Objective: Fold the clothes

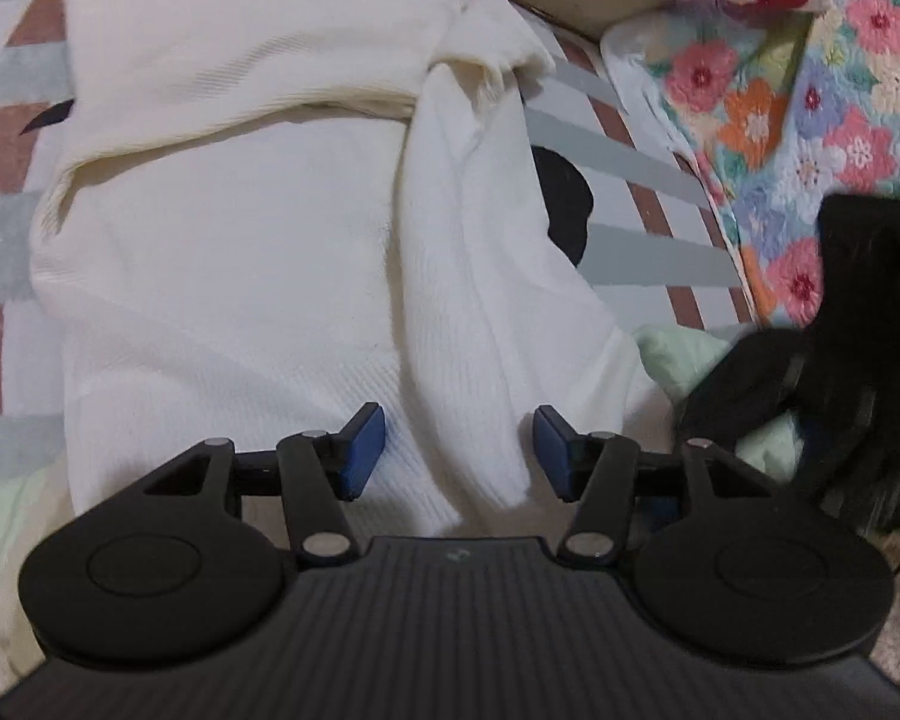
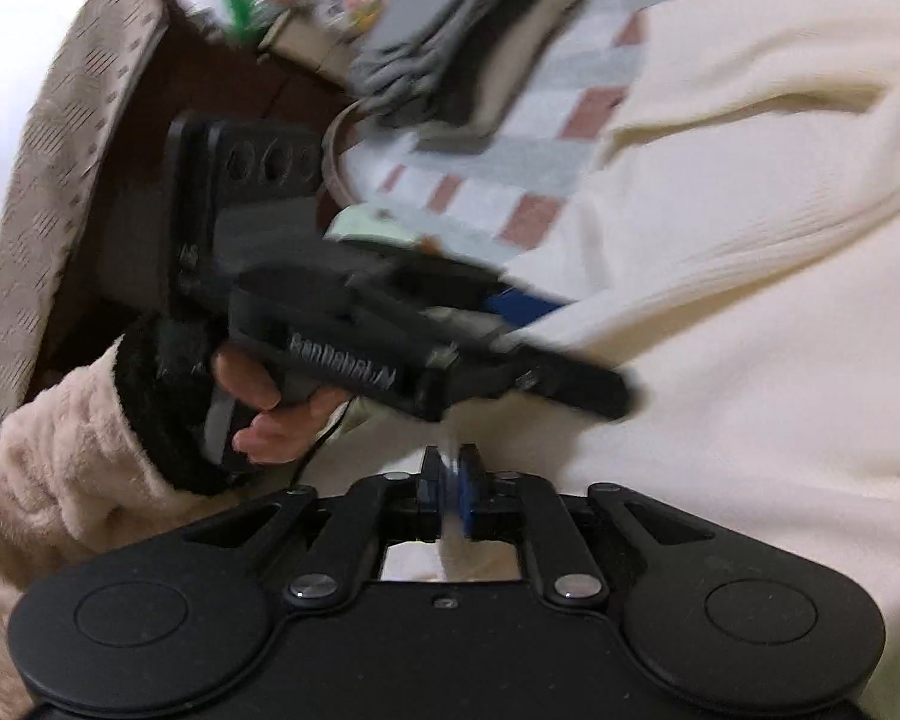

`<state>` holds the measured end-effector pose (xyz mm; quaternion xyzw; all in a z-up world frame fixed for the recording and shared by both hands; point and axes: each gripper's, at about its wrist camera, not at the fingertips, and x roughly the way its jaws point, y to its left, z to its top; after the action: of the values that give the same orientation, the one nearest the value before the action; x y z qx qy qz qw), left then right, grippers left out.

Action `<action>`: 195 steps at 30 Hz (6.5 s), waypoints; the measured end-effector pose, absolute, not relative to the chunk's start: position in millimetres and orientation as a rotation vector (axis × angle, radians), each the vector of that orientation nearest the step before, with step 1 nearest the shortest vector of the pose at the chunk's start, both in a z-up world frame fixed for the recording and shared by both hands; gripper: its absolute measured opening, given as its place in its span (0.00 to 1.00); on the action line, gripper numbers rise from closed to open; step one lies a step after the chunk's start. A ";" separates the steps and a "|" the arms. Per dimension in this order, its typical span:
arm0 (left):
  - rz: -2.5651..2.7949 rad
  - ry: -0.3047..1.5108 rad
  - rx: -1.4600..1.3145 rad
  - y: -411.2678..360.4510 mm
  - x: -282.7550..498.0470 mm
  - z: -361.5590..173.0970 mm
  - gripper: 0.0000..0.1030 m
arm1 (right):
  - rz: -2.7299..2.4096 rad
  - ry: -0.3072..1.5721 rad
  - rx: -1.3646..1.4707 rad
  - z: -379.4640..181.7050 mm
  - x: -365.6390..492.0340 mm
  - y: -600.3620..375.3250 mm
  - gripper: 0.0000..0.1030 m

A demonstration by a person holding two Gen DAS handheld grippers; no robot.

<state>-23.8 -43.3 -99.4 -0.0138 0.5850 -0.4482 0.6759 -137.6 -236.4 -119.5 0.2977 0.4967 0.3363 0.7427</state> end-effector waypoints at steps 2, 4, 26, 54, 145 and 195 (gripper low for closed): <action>-1.015 1.315 -0.021 -43.8 -23.1 -101.0 0.50 | 0.623 1.058 0.639 -104.7 -135.7 -279.2 0.31; -1.025 1.304 0.001 -42.3 -26.3 -102.6 0.48 | 0.476 0.979 0.673 -94.2 -130.4 -324.8 0.44; -0.931 1.261 -0.020 -38.8 -38.2 -102.0 0.28 | -0.153 0.681 1.050 -198.9 -14.9 -448.5 0.58; -0.805 1.144 -0.117 53.3 -116.0 -25.3 0.02 | 0.300 0.725 0.175 -94.4 117.6 -265.0 0.09; -0.750 1.000 0.131 -250.3 306.3 -123.9 0.06 | 0.244 0.744 0.804 -205.3 55.9 -398.7 0.55; -0.658 1.016 -0.272 -42.1 233.1 -166.6 0.09 | 0.183 0.772 0.640 -207.9 131.1 -386.9 0.39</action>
<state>233.1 -42.1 -166.6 -0.1274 0.4761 -0.3082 0.8137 131.1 -386.9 -207.9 0.3064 0.3694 0.0877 0.8729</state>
